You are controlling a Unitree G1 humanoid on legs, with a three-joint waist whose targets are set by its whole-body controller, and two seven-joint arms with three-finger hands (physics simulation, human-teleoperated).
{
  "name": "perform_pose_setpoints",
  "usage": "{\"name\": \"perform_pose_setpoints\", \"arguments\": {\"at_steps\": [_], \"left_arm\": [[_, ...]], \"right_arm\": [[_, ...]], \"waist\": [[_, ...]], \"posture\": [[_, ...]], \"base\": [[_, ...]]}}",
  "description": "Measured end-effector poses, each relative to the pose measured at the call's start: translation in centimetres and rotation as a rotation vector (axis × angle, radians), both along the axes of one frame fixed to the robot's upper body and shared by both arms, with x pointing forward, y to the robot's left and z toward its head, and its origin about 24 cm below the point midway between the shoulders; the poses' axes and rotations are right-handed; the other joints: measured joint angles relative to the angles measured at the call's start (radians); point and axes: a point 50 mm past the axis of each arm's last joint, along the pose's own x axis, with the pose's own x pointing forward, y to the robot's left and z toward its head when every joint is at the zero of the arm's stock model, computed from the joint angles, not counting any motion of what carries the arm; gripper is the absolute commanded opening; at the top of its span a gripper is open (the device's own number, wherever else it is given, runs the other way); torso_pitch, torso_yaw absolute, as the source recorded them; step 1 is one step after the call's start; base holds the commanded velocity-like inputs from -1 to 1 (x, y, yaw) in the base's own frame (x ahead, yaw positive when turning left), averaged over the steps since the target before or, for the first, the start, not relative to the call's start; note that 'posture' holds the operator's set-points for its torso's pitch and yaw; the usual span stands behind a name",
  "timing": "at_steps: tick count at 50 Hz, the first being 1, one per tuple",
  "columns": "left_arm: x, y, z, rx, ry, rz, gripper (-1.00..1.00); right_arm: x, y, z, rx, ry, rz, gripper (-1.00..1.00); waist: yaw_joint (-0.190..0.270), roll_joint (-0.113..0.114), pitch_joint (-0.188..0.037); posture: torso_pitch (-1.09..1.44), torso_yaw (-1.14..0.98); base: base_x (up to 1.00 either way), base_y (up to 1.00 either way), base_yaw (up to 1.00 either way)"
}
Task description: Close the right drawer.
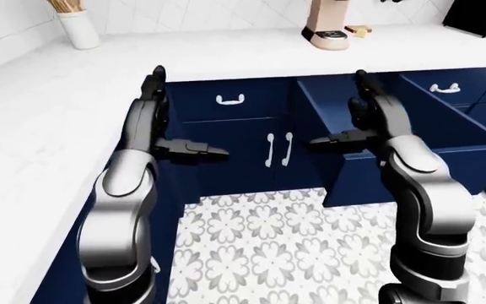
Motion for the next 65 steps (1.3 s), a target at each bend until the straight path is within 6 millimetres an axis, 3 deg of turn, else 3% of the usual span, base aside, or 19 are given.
{"name": "perform_pose_setpoints", "arguments": {"at_steps": [2,8,12,14,18,22,25,27,32,36,38,44,49,51,52,54,58,62,65], "left_arm": [[0.0,0.3,0.0,-0.002,0.005,0.01,1.0],[-0.1,1.2,0.0,-0.005,0.016,0.062,1.0],[-0.4,0.8,0.7,-0.002,-0.018,0.045,1.0],[-0.4,0.4,0.6,-0.003,-0.012,0.02,1.0],[-0.2,0.1,0.3,-0.004,0.012,-0.002,1.0],[-0.2,0.5,0.7,-0.006,-0.004,0.019,1.0],[-0.3,0.5,1.0,0.0,-0.018,0.025,1.0],[-0.3,0.8,0.8,-0.003,-0.008,0.04,1.0],[-0.4,1.2,1.2,-0.007,-0.006,0.054,1.0],[-0.6,1.1,1.6,-0.006,-0.029,0.05,1.0],[-0.6,1.1,1.7,-0.006,-0.031,0.049,1.0],[-0.5,0.4,1.2,-0.008,0.004,0.003,1.0],[-0.8,0.7,2.0,-0.005,-0.031,0.018,1.0],[-1.0,0.7,2.2,-0.004,-0.042,0.019,1.0],[-1.0,0.8,2.3,-0.002,-0.046,0.025,1.0],[-1.0,1.2,2.0,-0.006,-0.031,0.046,1.0],[-0.9,1.4,1.9,-0.006,-0.01,0.06,1.0],[-1.1,1.2,2.5,0.002,-0.038,0.048,1.0],[-1.2,1.2,2.8,0.0,-0.054,0.049,1.0]], "right_arm": [[0.0,0.3,-0.2,-0.001,0.008,0.007,1.0],[0.0,1.2,-0.2,0.001,0.012,0.064,1.0],[-0.1,0.9,0.4,-0.002,-0.016,0.049,1.0],[-0.2,0.4,0.4,-0.004,-0.018,0.025,1.0],[-0.1,0.0,-0.1,-0.006,0.015,-0.003,1.0],[-0.2,0.3,0.4,-0.009,-0.009,0.015,1.0],[-0.1,0.6,0.8,-0.01,-0.021,0.027,1.0],[-0.1,1.1,0.3,-0.009,-0.003,0.049,1.0],[0.1,1.1,-0.1,-0.006,0.023,0.057,1.0],[-0.1,1.1,0.6,-0.011,-0.013,0.052,1.0],[-0.1,1.1,0.7,-0.012,-0.022,0.054,1.0],[-0.1,0.2,-0.2,-0.01,0.027,0.007,1.0],[-0.2,0.6,0.2,-0.014,0.0,0.027,1.0],[-0.2,0.7,0.4,-0.013,-0.008,0.028,1.0],[-0.2,0.8,0.5,-0.011,-0.012,0.032,1.0],[-0.2,1.2,0.0,-0.01,0.004,0.05,1.0],[-0.1,1.3,-0.1,-0.009,0.026,0.063,1.0],[-0.2,1.1,0.6,-0.013,-0.009,0.05,1.0],[-0.3,1.1,1.0,-0.017,-0.023,0.048,1.0]], "waist": [[0.005,0.004,0.006],[0.015,-0.029,-0.005],[0.015,-0.078,-0.009],[0.002,-0.058,-0.001],[0.0,-0.054,-0.002],[0.008,-0.012,0.01],[0.012,0.031,0.003],[0.019,0.019,0.01],[0.01,-0.004,-0.002],[0.015,-0.048,-0.005],[0.015,-0.087,-0.011],[-0.001,-0.062,-0.003],[0.007,-0.006,0.01],[0.006,0.03,0.006],[0.011,0.034,0.001],[0.018,0.022,0.01],[0.011,0.004,0.001],[0.013,-0.04,-0.001],[0.014,-0.094,-0.012]], "posture": [[0.0,0.0],[0.0,0.0],[0.0,0.0],[0.0,0.0],[0.0,0.0],[0.0,0.0],[0.0,0.0],[0.0,0.0],[0.0,0.0],[0.0,0.0],[0.0,0.0],[0.0,0.0],[0.0,0.0],[0.0,0.0],[0.0,0.0],[0.0,0.0],[0.0,0.0],[0.0,0.0],[0.0,0.0]], "base": [[0.0,0.0,-0.12],[0.0,0.0,-0.13],[0.0,0.0,-0.18],[0.0,0.0,-0.21],[0.0,0.0,-0.21],[0.0,0.0,-0.21],[0.0,0.0,-0.22],[0.0,0.0,-0.21],[0.0,0.0,-0.21],[0.0,0.0,-0.21],[0.0,0.0,-0.21],[0.0,0.0,-0.21],[0.0,0.0,-0.21],[0.0,0.0,-0.21],[0.0,0.0,-0.21],[0.0,0.0,-0.21],[0.0,0.0,-0.21],[0.0,0.0,-0.21],[0.0,0.0,-0.21]]}}
